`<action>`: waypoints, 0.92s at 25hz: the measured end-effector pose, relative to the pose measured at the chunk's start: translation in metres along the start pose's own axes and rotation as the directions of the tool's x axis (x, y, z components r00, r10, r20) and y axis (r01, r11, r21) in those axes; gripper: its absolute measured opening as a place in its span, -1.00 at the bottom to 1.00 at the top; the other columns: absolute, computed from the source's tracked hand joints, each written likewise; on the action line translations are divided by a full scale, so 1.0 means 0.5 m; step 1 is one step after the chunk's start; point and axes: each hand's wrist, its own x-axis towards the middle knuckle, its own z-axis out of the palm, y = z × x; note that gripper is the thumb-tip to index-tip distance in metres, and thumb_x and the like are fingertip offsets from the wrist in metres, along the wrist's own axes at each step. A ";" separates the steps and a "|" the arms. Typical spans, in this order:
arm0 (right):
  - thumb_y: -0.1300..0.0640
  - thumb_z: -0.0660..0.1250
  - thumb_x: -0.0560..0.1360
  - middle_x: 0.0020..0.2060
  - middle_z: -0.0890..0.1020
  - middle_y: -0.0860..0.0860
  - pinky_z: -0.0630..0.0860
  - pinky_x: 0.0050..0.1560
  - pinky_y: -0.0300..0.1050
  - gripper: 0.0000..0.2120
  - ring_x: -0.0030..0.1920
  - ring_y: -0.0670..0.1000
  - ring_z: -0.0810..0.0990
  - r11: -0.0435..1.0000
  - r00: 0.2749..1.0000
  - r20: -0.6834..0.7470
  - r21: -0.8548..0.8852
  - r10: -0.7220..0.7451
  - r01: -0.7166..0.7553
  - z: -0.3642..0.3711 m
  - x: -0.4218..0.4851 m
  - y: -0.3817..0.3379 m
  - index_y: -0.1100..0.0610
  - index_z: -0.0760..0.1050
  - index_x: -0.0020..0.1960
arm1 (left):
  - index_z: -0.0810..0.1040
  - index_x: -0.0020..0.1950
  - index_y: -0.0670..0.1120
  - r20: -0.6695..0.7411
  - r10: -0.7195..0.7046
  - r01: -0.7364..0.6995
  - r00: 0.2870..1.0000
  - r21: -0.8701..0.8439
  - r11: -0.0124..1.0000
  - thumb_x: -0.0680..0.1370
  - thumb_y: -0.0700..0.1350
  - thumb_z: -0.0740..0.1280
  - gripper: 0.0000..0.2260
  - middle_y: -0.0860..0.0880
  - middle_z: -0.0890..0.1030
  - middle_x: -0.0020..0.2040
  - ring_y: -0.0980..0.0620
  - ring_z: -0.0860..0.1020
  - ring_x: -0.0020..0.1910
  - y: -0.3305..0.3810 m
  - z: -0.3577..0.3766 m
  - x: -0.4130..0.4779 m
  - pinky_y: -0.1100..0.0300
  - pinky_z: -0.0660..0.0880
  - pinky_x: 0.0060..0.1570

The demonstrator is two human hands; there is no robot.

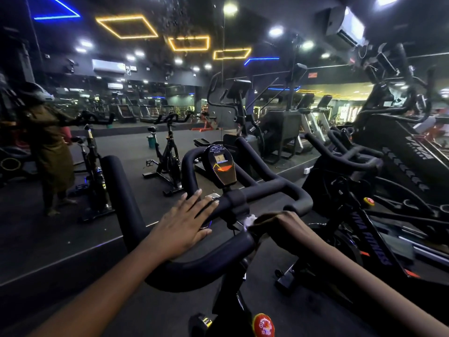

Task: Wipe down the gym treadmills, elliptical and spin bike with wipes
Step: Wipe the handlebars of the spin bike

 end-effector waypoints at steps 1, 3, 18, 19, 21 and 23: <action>0.42 0.31 0.38 -0.12 0.67 -0.08 0.45 -0.14 -0.36 -0.64 -0.07 -0.23 0.57 1.000 0.998 -0.063 0.001 -0.013 0.013 0.002 -0.007 0.009 0.03 0.64 0.00 | 0.37 0.34 -0.08 -0.007 0.016 -0.016 1.000 0.000 1.000 0.48 0.15 0.05 -0.48 -0.06 0.59 0.22 -0.13 0.54 0.23 0.001 -0.003 0.000 0.01 0.27 0.26; 0.29 0.26 0.43 -0.07 0.68 0.06 0.39 -0.17 -0.54 -0.74 -0.11 -0.33 0.56 0.999 0.993 -0.114 -0.043 0.021 -0.026 -0.007 -0.007 0.007 0.12 0.64 0.02 | 0.48 0.32 -0.08 0.034 0.012 -0.012 0.999 -0.012 1.000 0.47 0.15 0.05 -0.46 -0.05 0.60 0.20 -0.13 0.55 0.22 0.000 -0.004 0.001 0.00 0.45 0.21; 0.39 0.32 0.30 -0.26 0.66 -0.06 0.45 -0.27 -0.29 -0.64 -0.31 -0.18 0.54 0.889 0.833 -0.317 0.230 0.452 -0.395 0.032 -0.057 -0.106 -0.02 0.68 -0.13 | 0.17 0.52 -0.08 0.208 0.016 0.016 0.978 -0.151 0.988 0.42 0.23 -0.25 -0.25 -0.07 0.24 0.50 -0.16 0.14 0.50 0.005 -0.032 0.006 -0.09 0.09 0.43; 0.39 0.32 0.31 -0.25 0.67 -0.06 0.41 -0.26 -0.35 -0.64 -0.30 -0.20 0.54 0.890 0.827 -0.335 0.235 0.451 -0.391 0.028 -0.045 -0.116 -0.02 0.68 -0.13 | 0.19 0.51 -0.09 0.214 0.004 0.033 0.977 -0.169 0.985 0.43 0.23 -0.25 -0.25 -0.10 0.28 0.48 -0.18 0.16 0.49 0.007 -0.038 0.006 -0.10 0.10 0.43; 0.45 0.32 0.34 -0.19 0.69 0.01 0.41 -0.21 -0.31 -0.64 -0.23 -0.11 0.59 0.901 0.833 -0.347 0.212 0.431 -0.378 0.007 -0.004 -0.101 0.05 0.68 -0.10 | 0.09 0.54 -0.09 0.196 0.006 0.024 0.980 -0.150 0.988 0.45 0.25 -0.27 -0.26 -0.11 0.20 0.52 -0.16 0.06 0.52 0.011 -0.044 0.006 -0.07 0.00 0.46; 0.46 0.26 0.40 -0.08 0.67 0.08 0.44 -0.14 -0.28 -0.65 -0.17 -0.11 0.62 0.872 0.850 -0.238 0.279 0.469 -0.403 -0.022 0.050 -0.093 0.15 0.65 0.01 | -0.17 0.55 -0.03 0.244 0.012 0.025 0.970 -0.149 0.989 0.56 0.26 -0.21 -0.37 -0.04 -0.06 0.57 -0.08 -0.19 0.53 0.010 -0.036 -0.001 0.00 -0.22 0.47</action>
